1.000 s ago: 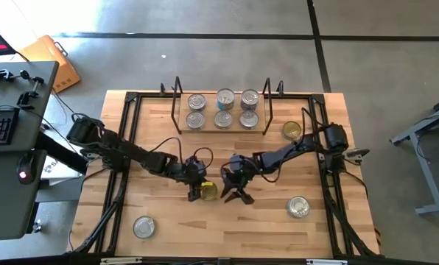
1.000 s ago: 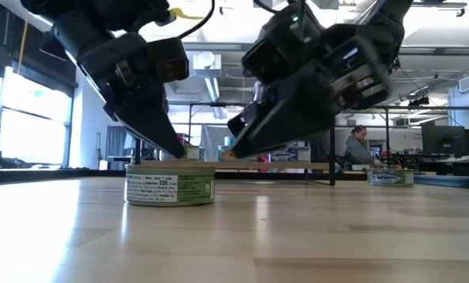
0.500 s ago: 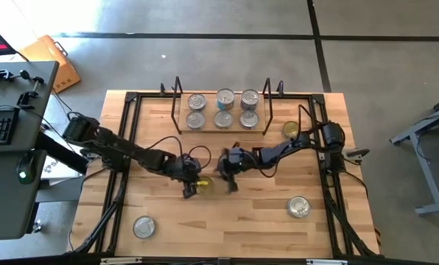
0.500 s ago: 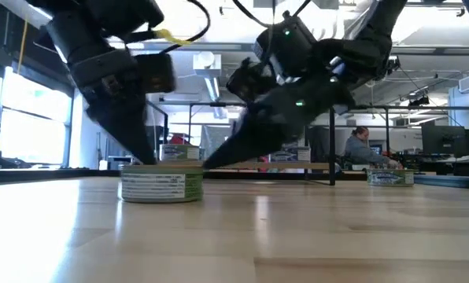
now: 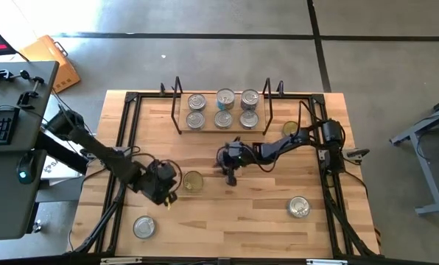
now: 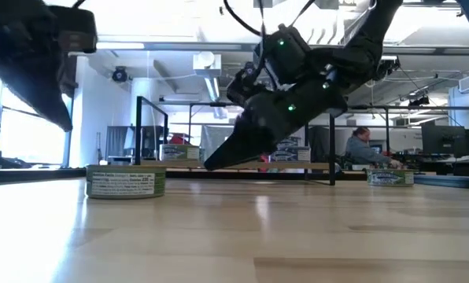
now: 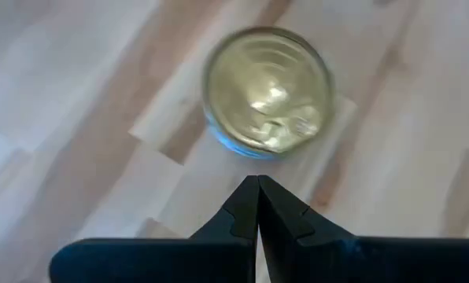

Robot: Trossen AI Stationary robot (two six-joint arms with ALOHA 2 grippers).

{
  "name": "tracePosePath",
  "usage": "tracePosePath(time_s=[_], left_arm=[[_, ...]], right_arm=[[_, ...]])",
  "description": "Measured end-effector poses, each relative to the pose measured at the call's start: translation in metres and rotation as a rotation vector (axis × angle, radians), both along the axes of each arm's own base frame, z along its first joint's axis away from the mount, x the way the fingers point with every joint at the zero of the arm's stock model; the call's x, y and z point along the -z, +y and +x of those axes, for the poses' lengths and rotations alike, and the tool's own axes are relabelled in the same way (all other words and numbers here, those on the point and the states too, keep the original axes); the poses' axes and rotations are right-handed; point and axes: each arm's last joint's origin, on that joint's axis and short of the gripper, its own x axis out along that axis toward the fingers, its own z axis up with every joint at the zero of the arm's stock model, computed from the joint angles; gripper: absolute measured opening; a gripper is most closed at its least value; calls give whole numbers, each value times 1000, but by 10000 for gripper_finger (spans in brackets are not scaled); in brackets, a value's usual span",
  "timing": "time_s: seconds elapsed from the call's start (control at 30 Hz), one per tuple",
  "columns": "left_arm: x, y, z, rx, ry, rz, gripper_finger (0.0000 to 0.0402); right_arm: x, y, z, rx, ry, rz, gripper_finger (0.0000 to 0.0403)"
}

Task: Stack canned seafood by type on shelf
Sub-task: Stack the green tuna can on top of the green tuna can on the shelf

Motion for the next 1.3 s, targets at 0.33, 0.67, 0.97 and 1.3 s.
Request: tracePosePath(time_s=[0.33, 0.67, 0.97, 1.3], left_arm=[[38, 0, 28, -34, 85, -6, 0], [37, -15, 58, 138, -156, -30, 0], [16, -29, 54, 194, -165, 120, 0], [17, -23, 42, 331, 80, 315, 55]], right_arm=[[9, 35, 3, -405, -58, 181, 107], [18, 7, 32, -125, -3, 139, 107], [18, -17, 23, 121, 67, 52, 107], [25, 16, 20, 54, 60, 34, 107]])
